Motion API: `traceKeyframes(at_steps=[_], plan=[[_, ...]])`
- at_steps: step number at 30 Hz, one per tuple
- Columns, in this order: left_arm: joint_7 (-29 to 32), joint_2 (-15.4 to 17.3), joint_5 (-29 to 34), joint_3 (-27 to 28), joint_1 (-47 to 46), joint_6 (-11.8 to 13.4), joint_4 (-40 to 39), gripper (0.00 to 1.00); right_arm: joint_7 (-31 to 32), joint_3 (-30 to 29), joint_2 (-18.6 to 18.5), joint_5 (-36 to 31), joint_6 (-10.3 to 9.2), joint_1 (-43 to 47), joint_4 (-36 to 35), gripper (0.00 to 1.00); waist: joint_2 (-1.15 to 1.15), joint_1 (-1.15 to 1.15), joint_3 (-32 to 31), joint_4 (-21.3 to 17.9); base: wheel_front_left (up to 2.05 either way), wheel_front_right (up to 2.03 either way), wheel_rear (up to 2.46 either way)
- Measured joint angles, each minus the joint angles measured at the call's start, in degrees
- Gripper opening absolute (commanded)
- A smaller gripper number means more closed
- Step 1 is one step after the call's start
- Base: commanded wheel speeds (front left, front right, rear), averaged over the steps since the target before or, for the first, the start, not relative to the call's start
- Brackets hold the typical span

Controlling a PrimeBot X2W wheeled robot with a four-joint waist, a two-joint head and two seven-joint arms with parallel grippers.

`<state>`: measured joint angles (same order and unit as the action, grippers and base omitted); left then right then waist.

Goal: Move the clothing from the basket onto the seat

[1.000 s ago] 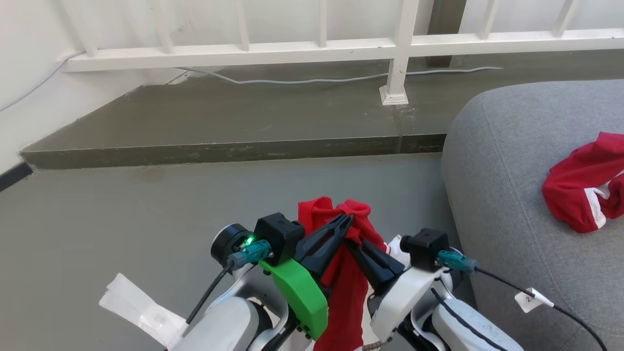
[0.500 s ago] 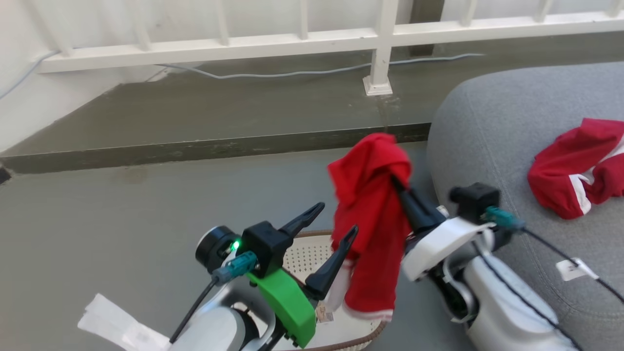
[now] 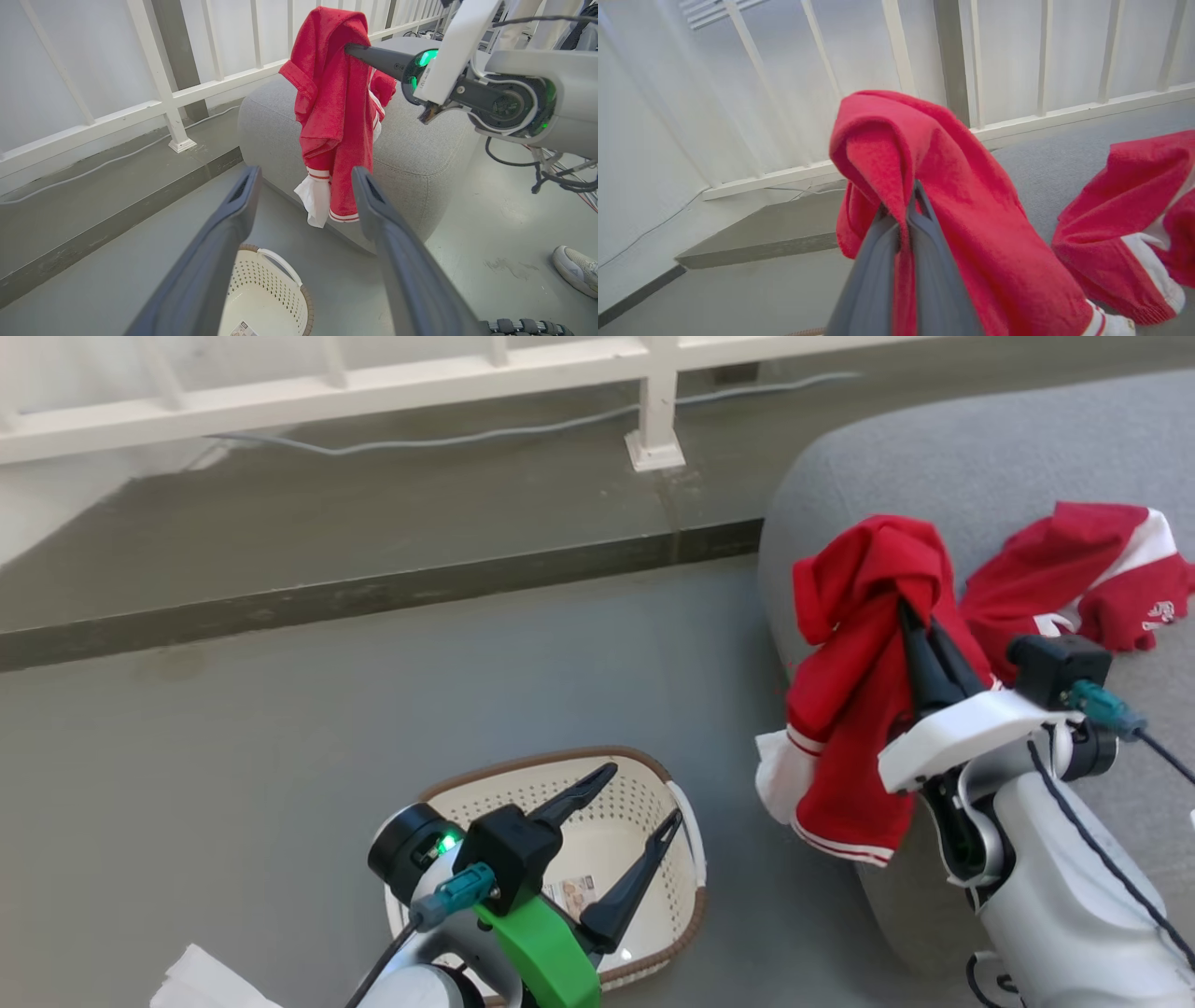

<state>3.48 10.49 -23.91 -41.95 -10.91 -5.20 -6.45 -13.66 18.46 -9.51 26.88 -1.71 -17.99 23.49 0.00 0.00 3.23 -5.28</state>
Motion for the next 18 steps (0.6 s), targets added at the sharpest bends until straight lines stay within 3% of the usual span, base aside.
traceKeyframes(at_steps=[10,18], plan=[[0.02,1.2,0.75,-0.55,0.0,0.02,-1.76,1.0,-0.36,-3.57,-0.34,0.47,-0.93,-2.01,-0.55,0.0,0.0,0.0,2.87,-4.42,0.0,0.0,0.0],[1.11,1.58,1.51,-0.6,-0.29,0.16,-3.77,1.0,-0.52,-7.84,-4.87,0.4,-0.98,-11.86,-1.6,0.0,0.0,0.0,6.72,-7.7,0.0,0.0,0.0]])
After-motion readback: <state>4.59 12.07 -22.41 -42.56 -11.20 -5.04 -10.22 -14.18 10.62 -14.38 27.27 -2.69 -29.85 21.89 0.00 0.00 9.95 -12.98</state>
